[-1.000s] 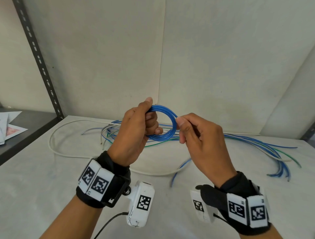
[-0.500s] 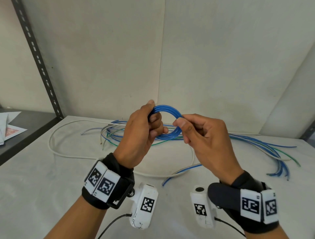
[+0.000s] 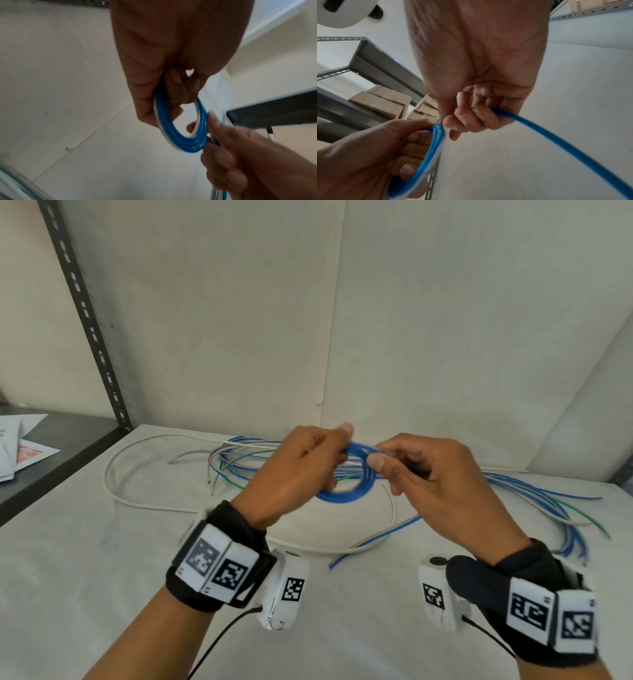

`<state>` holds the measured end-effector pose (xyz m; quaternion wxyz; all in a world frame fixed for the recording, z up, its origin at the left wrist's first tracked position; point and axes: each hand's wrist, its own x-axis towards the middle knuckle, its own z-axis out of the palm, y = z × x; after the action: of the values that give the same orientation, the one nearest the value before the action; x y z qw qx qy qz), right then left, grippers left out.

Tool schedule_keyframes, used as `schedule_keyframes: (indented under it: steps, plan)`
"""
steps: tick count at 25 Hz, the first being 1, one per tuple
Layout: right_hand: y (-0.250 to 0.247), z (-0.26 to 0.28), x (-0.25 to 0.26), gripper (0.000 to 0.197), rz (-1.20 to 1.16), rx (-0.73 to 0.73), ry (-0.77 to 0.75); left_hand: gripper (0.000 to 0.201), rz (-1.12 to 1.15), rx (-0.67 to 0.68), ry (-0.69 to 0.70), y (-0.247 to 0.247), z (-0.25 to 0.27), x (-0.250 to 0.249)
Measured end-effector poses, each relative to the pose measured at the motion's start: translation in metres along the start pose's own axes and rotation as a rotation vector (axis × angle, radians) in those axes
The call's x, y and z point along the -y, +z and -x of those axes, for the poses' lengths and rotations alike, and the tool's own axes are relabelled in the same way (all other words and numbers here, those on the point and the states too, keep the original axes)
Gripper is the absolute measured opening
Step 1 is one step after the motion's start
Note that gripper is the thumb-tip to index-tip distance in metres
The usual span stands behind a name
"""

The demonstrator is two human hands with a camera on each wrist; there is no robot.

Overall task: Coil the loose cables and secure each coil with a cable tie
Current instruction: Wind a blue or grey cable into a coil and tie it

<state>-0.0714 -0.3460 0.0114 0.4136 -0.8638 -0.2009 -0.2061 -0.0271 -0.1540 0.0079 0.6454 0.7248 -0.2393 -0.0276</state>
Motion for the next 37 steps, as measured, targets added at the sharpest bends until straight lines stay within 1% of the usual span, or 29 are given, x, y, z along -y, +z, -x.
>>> schedule_keyframes:
  steps: [1, 3, 5, 7, 10, 14, 17, 18, 20, 22, 24, 26, 27, 29, 31, 34, 35, 37]
  plan:
    - [-0.001, -0.001, -0.002, 0.022, -0.038, -0.05, 0.008, 0.062, 0.092, -0.053, -0.006, -0.004, -0.002, -0.001]
    - [0.002, -0.001, -0.002, 0.026, -0.127, -0.118, 0.017, 0.052, 0.268, -0.117, 0.004, -0.012, -0.004, -0.006]
    - [0.014, -0.001, 0.002, 0.025, -0.266, -0.131, 0.037, 0.047, 0.414, -0.155, 0.003, -0.014, -0.004, -0.011]
    - [0.029, -0.001, 0.007, 0.026, -0.385, -0.131, 0.073, 0.047, 0.523, -0.186, -0.013, -0.011, -0.004, -0.014]
    - [0.043, 0.0, 0.011, 0.032, -0.463, -0.165, 0.102, 0.048, 0.634, -0.21, -0.019, -0.005, -0.003, -0.014]
    - [0.047, 0.001, 0.013, 0.026, -0.527, -0.222, 0.131, 0.048, 0.747, -0.229, -0.024, 0.01, -0.002, -0.012]
    - [0.044, -0.001, 0.007, 0.026, -0.478, -0.22, 0.131, 0.049, 0.767, -0.202, -0.039, 0.015, -0.003, -0.008]
    - [0.041, -0.002, 0.005, 0.026, -0.447, -0.211, 0.116, 0.049, 0.729, -0.172, -0.054, 0.013, -0.004, -0.007]
    - [0.028, -0.003, -0.002, 0.025, -0.366, -0.166, 0.078, 0.05, 0.552, -0.107, -0.096, 0.005, -0.006, -0.005]
    - [0.016, -0.003, -0.007, 0.025, -0.216, -0.056, 0.023, 0.052, 0.308, -0.043, -0.137, -0.003, -0.006, -0.003]
    - [0.009, -0.002, -0.012, 0.024, -0.072, 0.059, 0.0, 0.056, 0.03, 0.032, -0.158, -0.006, -0.005, 0.0]
    - [0.009, -0.001, -0.014, 0.025, -0.001, 0.137, -0.015, 0.059, -0.18, 0.119, -0.152, -0.005, -0.001, 0.003]
    - [0.011, 0.0, -0.014, 0.026, 0.027, 0.155, -0.028, 0.061, -0.239, 0.14, -0.132, -0.004, 0.0, 0.006]
    - [0.016, -0.001, -0.013, 0.025, 0.027, 0.136, -0.031, 0.065, -0.277, 0.103, -0.077, -0.003, -0.001, 0.011]
    - [0.019, -0.002, -0.012, 0.022, -0.051, 0.063, -0.007, 0.06, -0.182, 0.029, -0.037, -0.003, -0.004, 0.013]
    - [0.022, -0.004, -0.013, 0.021, -0.191, -0.051, 0.035, 0.052, 0.203, -0.122, -0.05, -0.006, -0.008, 0.007]
    - [0.024, -0.004, -0.013, 0.021, -0.241, -0.087, 0.046, 0.049, 0.328, -0.154, -0.059, -0.008, -0.01, 0.004]
    - [0.033, -0.004, -0.009, 0.021, -0.352, -0.138, 0.075, 0.048, 0.505, -0.188, -0.069, -0.009, -0.01, 0.0]
